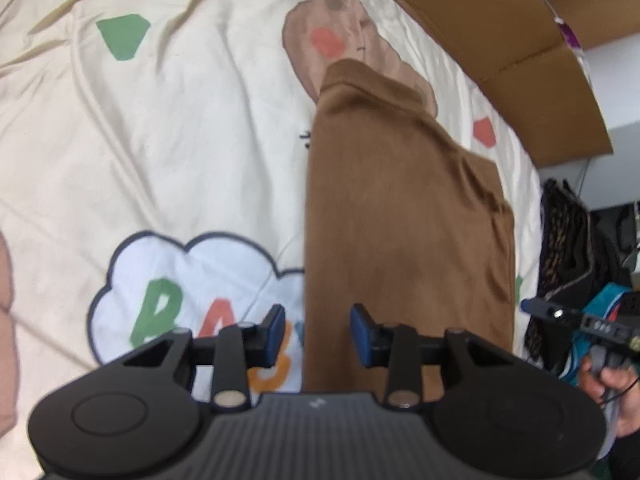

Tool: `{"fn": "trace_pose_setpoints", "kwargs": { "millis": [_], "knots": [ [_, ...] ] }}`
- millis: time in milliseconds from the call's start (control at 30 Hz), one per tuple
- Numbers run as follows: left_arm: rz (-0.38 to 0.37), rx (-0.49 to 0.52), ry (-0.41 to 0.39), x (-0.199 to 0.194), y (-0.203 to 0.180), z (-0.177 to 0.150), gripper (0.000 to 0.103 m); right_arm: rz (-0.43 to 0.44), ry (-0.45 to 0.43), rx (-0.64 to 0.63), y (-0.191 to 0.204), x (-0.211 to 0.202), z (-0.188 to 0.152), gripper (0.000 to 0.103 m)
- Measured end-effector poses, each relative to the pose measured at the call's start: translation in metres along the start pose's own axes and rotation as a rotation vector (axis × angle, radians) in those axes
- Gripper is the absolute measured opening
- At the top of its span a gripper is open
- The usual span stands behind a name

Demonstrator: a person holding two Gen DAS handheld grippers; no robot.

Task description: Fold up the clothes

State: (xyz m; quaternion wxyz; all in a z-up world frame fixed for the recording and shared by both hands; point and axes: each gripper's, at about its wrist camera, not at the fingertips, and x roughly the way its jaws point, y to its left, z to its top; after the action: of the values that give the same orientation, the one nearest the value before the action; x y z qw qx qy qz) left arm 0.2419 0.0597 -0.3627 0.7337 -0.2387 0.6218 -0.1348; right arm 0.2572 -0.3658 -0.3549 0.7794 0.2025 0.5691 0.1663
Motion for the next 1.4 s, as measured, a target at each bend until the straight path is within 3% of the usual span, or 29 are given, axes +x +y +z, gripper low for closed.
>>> {"fn": "trace_pose_setpoints", "kwargs": {
  "millis": [367, 667, 933, 1233, 1267, 1333, 1400],
  "knots": [
    [-0.015, 0.013, -0.029, 0.022, 0.002, 0.020, 0.037, 0.070, -0.014, 0.062, -0.017, 0.038, 0.014, 0.048],
    [-0.091, -0.018, -0.064, 0.033, 0.008, 0.042, 0.032, 0.134, -0.026, 0.108, -0.031, 0.059, 0.028, 0.047],
    [-0.146, -0.045, -0.113, 0.040, 0.010, 0.065, 0.032, 0.173, -0.043, 0.127, -0.039, 0.068, 0.046, 0.037],
    [-0.180, -0.094, -0.170, 0.046, 0.009, 0.091, 0.025, 0.195, -0.054, 0.128, -0.040, 0.080, 0.063, 0.036],
    [-0.182, -0.088, -0.177, 0.046, 0.007, 0.093, 0.020, 0.200, -0.053, 0.128, -0.040, 0.081, 0.064, 0.036],
    [-0.193, -0.077, -0.192, 0.043, 0.005, 0.098, 0.012, 0.205, -0.050, 0.118, -0.039, 0.081, 0.067, 0.025],
    [-0.211, -0.067, -0.196, 0.040, 0.003, 0.101, 0.010, 0.202, -0.050, 0.098, -0.035, 0.078, 0.069, 0.025]
  ]
}}
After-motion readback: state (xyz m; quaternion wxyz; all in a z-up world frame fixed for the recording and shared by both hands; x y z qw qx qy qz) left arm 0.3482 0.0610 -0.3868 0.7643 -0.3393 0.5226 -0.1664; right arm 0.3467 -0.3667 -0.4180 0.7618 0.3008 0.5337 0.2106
